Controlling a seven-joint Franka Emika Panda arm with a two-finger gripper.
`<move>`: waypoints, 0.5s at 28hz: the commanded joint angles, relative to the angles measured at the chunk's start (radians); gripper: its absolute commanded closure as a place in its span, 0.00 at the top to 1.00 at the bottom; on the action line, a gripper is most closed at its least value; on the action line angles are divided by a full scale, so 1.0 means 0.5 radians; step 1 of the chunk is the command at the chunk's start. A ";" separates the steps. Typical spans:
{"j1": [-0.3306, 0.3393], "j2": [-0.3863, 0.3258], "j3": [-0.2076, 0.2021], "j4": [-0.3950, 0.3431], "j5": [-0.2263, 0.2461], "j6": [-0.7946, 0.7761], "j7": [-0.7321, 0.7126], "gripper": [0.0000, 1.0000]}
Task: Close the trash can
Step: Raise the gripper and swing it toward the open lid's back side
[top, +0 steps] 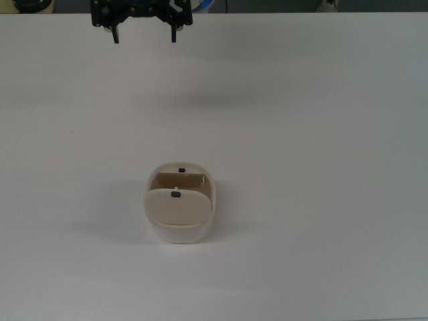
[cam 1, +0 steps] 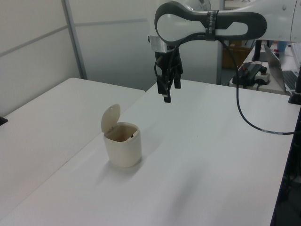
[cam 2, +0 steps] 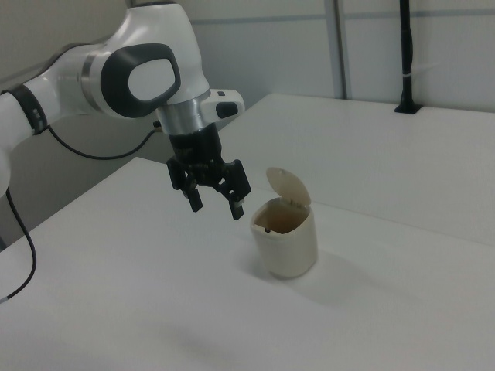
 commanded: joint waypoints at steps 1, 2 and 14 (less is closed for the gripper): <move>0.024 -0.040 0.005 -0.039 -0.013 -0.006 -0.004 0.96; 0.024 -0.037 0.005 -0.039 -0.016 -0.006 -0.013 0.90; 0.036 -0.034 0.008 -0.036 -0.019 0.000 -0.029 0.00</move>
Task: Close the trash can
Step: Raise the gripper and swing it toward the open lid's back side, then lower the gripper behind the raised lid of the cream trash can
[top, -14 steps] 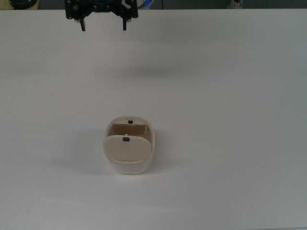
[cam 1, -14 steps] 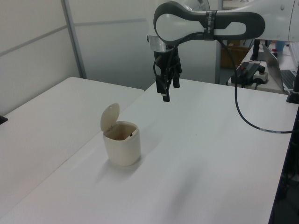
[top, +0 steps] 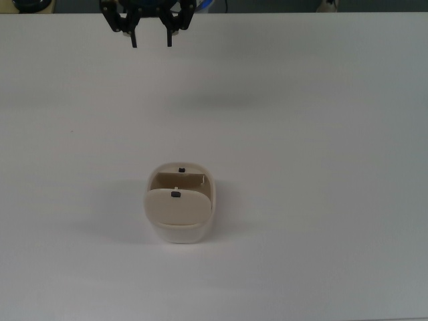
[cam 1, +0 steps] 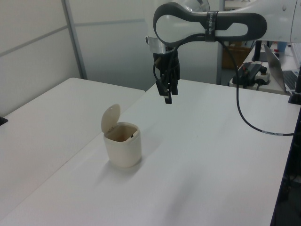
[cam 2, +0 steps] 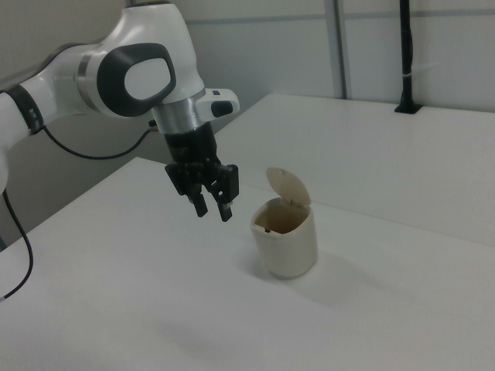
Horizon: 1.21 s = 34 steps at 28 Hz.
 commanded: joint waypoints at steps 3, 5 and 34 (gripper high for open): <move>0.013 -0.034 -0.007 -0.036 -0.022 0.003 -0.028 0.00; 0.013 -0.031 -0.007 -0.033 -0.022 0.006 -0.028 0.00; 0.047 0.319 0.012 -0.039 0.073 1.690 0.180 0.00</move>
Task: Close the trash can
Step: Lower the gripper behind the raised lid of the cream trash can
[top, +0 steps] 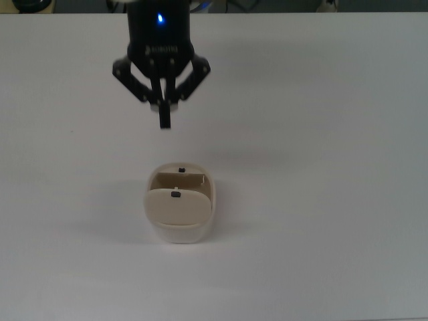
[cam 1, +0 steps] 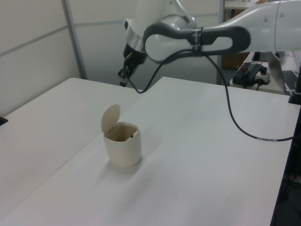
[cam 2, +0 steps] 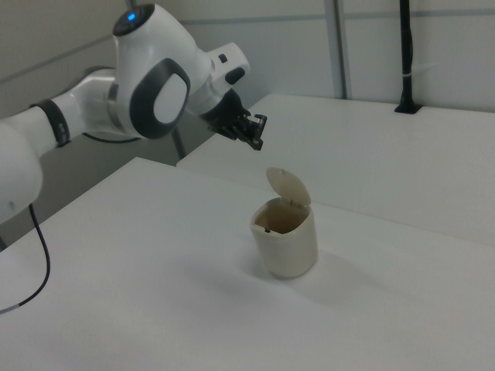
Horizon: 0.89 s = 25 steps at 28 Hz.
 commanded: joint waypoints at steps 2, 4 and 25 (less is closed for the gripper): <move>0.024 0.182 -0.016 -0.006 0.010 0.359 0.189 0.00; 0.036 0.250 -0.016 -0.006 0.007 0.470 0.263 0.00; 0.033 0.382 -0.016 0.046 0.031 0.529 0.346 0.00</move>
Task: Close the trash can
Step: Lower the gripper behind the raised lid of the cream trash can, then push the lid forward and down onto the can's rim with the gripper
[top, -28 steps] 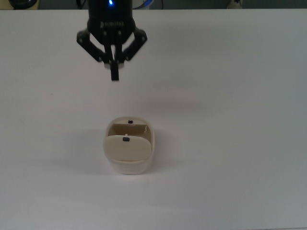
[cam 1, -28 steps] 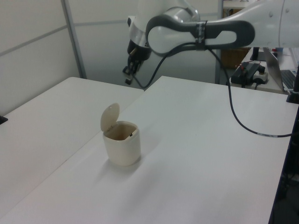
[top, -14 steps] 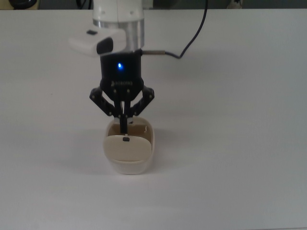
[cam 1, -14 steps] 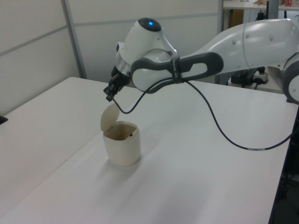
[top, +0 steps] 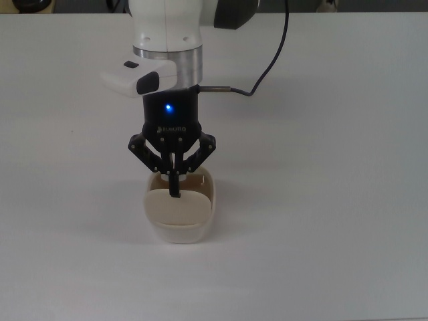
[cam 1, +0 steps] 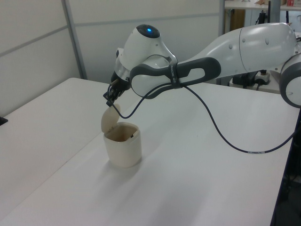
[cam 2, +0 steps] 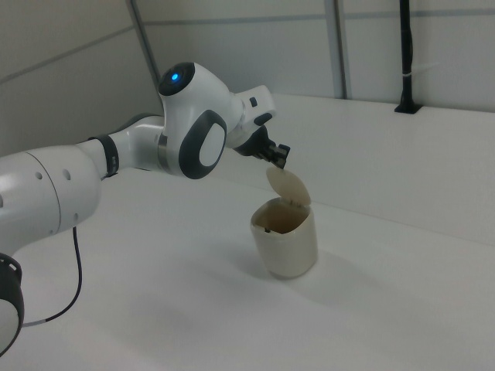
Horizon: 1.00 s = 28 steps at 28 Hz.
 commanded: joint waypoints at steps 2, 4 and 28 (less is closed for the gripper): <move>0.017 0.022 -0.017 0.053 0.031 0.018 0.041 0.00; 0.017 0.029 -0.017 0.053 0.031 0.018 0.038 0.00; 0.020 0.066 -0.020 0.056 0.037 0.004 0.059 0.00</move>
